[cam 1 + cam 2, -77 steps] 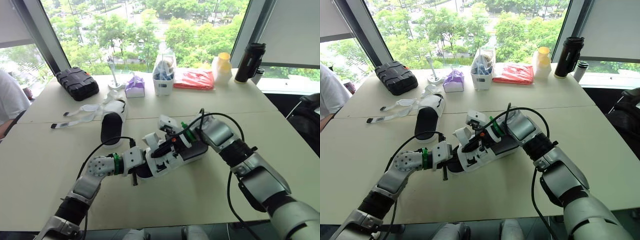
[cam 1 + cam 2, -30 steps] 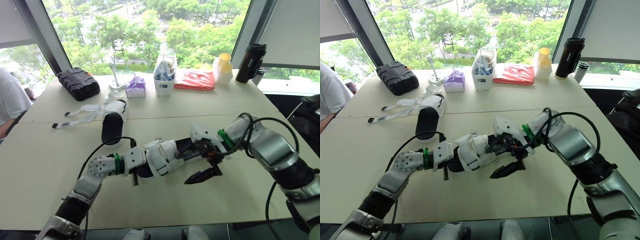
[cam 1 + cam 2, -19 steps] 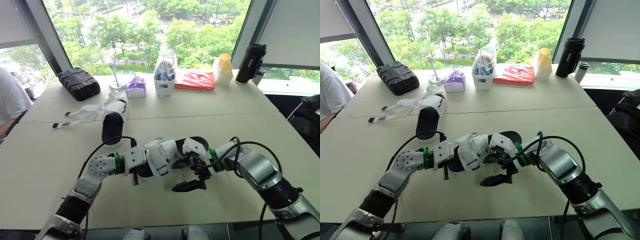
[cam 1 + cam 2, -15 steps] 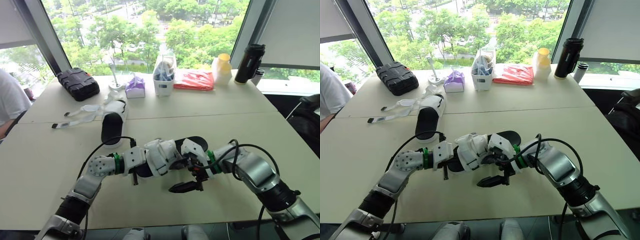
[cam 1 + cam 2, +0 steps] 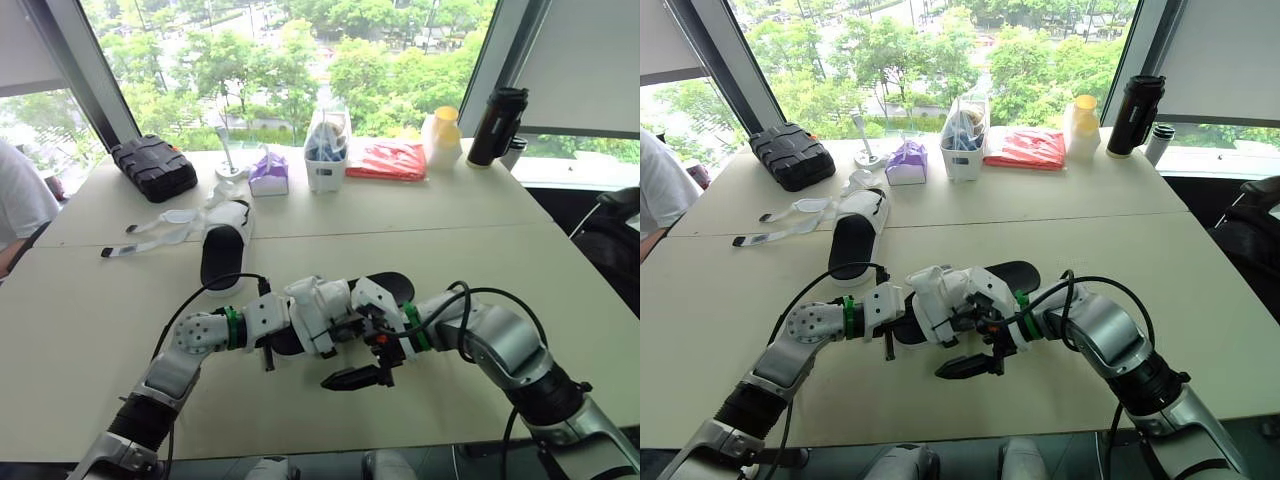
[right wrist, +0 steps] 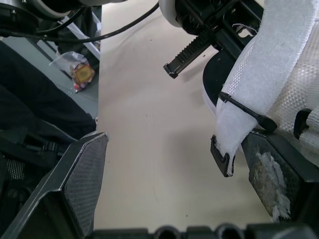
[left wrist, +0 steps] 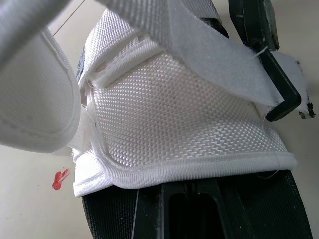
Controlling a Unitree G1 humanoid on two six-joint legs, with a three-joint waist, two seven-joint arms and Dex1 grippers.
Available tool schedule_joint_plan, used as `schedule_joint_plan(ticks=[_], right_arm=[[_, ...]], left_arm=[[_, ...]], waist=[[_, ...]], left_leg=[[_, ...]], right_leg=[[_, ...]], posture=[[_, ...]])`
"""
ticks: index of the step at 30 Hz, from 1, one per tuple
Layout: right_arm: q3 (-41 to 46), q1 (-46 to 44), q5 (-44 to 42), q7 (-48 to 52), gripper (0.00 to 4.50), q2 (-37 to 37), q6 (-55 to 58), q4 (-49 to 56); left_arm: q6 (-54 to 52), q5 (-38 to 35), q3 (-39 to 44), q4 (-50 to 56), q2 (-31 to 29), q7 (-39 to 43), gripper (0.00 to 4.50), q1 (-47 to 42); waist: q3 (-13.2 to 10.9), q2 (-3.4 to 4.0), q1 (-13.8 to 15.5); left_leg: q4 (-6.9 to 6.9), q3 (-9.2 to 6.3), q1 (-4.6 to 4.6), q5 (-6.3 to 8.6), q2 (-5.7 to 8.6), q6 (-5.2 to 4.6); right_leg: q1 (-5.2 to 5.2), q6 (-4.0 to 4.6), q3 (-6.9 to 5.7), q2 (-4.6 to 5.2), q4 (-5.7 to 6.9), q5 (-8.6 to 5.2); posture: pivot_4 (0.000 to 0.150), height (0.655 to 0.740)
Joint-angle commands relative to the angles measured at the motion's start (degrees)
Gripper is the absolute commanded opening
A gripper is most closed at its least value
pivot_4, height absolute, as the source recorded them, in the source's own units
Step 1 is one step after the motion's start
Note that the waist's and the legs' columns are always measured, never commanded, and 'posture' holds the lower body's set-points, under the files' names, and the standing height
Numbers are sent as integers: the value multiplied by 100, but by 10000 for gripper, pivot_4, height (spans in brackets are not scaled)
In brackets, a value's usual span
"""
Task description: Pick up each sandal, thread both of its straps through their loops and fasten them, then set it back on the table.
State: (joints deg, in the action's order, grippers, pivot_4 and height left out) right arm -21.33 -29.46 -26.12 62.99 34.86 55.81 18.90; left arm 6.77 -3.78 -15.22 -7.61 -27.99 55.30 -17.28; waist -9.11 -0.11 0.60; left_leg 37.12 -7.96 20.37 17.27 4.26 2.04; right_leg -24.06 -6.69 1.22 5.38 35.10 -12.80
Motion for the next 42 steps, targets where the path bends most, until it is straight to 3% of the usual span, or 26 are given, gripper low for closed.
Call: schedule_joint_plan(ticks=[1, 13, 17, 23, 29, 42], right_arm=[[-3, -243, -157, 147, 44441, -37, -148, 83], [-522, -512, 183, 51, 44441, -296, -230, -748], [-567, -540, 271, 84, 31655, -316, -333, -937], [-608, -599, 392, 63, 316, -419, -382, -1209], [-790, -506, 542, 161, 316, -338, -384, -1303], [-1746, 433, 764, 1157, 316, 1039, -703, -49]], left_arm=[[-295, 307, -297, -351, -78, 72, 0, 231], [-289, 319, -304, -314, -67, 52, 0, 268], [-304, 318, -307, -300, -58, 33, 0, 265], [-323, 322, -310, -279, -48, 9, 0, 274], [-350, 323, -318, -260, -29, -16, 0, 278], [-528, 268, -345, -63, -70, 81, 0, 352]], waist=[[0, 0, 0], [0, 0, -11], [0, 0, -9], [0, 0, -7], [1, 1, -11], [5, -2, 13]], left_leg=[[0, 0, 0, 0, 0, 0], [0, 0, -2, 0, -1, 0], [1, 0, -2, 0, -1, 0], [-3, 0, 2, 0, 0, 0], [-2, 0, -2, 0, 0, 0], [-7, 1, 0, 4, 6, -4]], right_leg=[[0, -1, 0, 0, 0, -1], [0, -3, 0, -1, 1, -2], [0, -3, 0, -1, 2, -2], [-4, 3, 0, -1, 0, 1], [-1, 0, 0, -1, 1, 0], [5, -42, -1, 9, -10, -27]], posture=[[1500, 7400], [1500, 7400], [1500, 7400], [1500, 7400], [1500, 7400], [1500, 7400]])
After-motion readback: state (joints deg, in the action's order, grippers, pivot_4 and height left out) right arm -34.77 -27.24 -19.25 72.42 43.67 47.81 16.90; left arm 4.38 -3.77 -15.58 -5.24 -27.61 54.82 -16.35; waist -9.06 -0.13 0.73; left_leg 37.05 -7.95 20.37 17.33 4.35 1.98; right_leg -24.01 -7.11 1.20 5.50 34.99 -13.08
